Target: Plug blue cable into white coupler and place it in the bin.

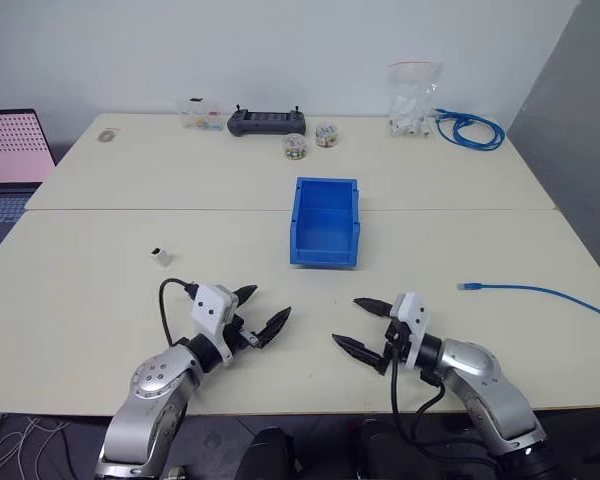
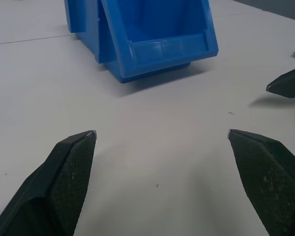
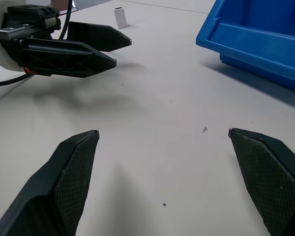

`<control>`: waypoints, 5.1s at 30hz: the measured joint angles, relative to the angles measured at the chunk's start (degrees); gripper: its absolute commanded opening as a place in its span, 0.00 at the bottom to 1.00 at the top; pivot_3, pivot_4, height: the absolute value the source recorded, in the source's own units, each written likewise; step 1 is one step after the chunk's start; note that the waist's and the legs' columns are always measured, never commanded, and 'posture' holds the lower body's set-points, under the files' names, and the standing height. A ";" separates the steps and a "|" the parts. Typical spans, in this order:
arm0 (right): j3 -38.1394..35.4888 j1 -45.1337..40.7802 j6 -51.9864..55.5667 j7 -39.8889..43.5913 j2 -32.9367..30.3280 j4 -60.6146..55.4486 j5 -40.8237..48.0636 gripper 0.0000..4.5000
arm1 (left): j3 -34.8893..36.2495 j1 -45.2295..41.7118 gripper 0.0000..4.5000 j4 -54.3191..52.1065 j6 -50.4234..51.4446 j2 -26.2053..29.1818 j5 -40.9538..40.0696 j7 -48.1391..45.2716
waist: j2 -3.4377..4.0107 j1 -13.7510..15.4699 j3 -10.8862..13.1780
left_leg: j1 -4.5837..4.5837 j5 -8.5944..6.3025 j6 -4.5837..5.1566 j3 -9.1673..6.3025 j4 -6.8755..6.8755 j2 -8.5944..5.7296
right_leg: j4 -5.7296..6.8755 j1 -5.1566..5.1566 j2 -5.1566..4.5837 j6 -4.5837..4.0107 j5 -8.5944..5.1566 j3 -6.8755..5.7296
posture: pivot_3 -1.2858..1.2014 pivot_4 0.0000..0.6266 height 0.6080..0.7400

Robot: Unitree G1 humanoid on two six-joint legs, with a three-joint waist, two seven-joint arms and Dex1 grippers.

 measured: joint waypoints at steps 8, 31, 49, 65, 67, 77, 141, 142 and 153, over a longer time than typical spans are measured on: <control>-3.00 1.04 -0.39 -1.64 -1.14 -6.09 0.21 0.99 | -3.76 -6.75 1.00 -0.20 -1.33 3.77 0.69 -5.95 | 0.02 0.14 0.01 | -0.02 0.00 0.00 0.02 0.01 -0.03 | -0.04 0.01 0.00 0.01 0.00 0.02 | 0.52 0.24 1.00; -12.85 -15.22 -9.48 18.58 -35.49 27.30 -9.30 0.99 | -18.38 -22.42 1.00 4.17 1.72 4.72 5.26 -15.79 | 0.00 0.52 0.19 | 0.05 0.00 0.01 0.09 0.03 -0.03 | -0.07 0.12 0.07 -0.25 0.13 0.03 | 0.52 0.24 1.00; -2.31 -35.86 -20.08 31.08 -32.09 54.18 -18.29 0.28 | -20.12 -23.88 1.00 3.23 2.00 4.28 6.33 -15.51 | 0.06 -0.12 0.25 | 0.21 0.01 0.00 0.11 0.06 -0.02 | -0.06 0.29 0.01 -0.29 0.17 0.06 | 0.52 0.24 1.00; -1.45 -31.07 -18.03 38.31 -28.30 34.39 -14.33 0.05 | -12.56 -13.57 1.00 1.10 0.09 17.33 6.36 -18.23 | 0.21 -0.25 0.35 | 0.29 0.00 0.00 0.03 0.00 0.04 | -0.02 0.30 0.01 -0.34 0.13 0.03 | 0.52 0.24 1.00; -0.99 -30.03 -13.93 37.75 -26.20 27.01 -12.95 0.05 | -10.26 -11.53 1.00 0.73 -0.06 18.70 5.87 -18.38 | 0.21 -0.20 0.35 | 0.29 0.00 0.00 0.03 0.02 0.02 | -0.02 0.30 -0.02 -0.34 0.13 0.02 | 0.52 0.24 1.00; 15.01 -35.29 2.98 23.95 1.40 16.09 -17.11 0.05 | 2.15 2.27 1.00 2.73 -3.59 28.48 5.78 -21.47 | 0.28 0.05 0.48 | 0.16 0.00 -0.01 -0.10 -0.01 0.01 | 0.02 0.08 0.01 -0.43 0.09 -0.04 | 0.52 0.24 1.00; -10.38 -6.20 39.31 5.41 -14.32 -30.91 18.96 1.00 | -15.51 -22.76 0.05 20.30 -5.48 14.18 7.49 -28.85 | 0.26 1.24 0.22 | 0.09 -0.02 0.01 -0.21 0.02 -0.07 | -0.10 0.27 -0.01 0.01 -0.10 -0.17 | 0.52 0.24 1.00; -10.87 -5.38 39.51 4.99 -14.41 -31.75 19.92 1.00 | -15.57 -23.44 0.05 19.03 -1.93 13.40 5.72 -29.28 | 0.14 1.21 0.30 | 0.06 -0.02 0.01 -0.23 0.03 -0.07 | -0.10 0.25 0.00 0.01 -0.10 -0.18 | 0.52 0.24 1.00; -19.95 -1.47 45.52 -7.25 -10.02 -33.31 37.09 1.00 | -5.24 -32.87 0.05 10.58 34.59 6.73 -21.56 -24.69 | -0.04 0.13 0.40 | 0.05 -0.01 0.00 -0.33 0.02 -0.01 | -0.07 0.23 0.06 0.01 -0.11 -0.21 | 0.52 0.24 1.00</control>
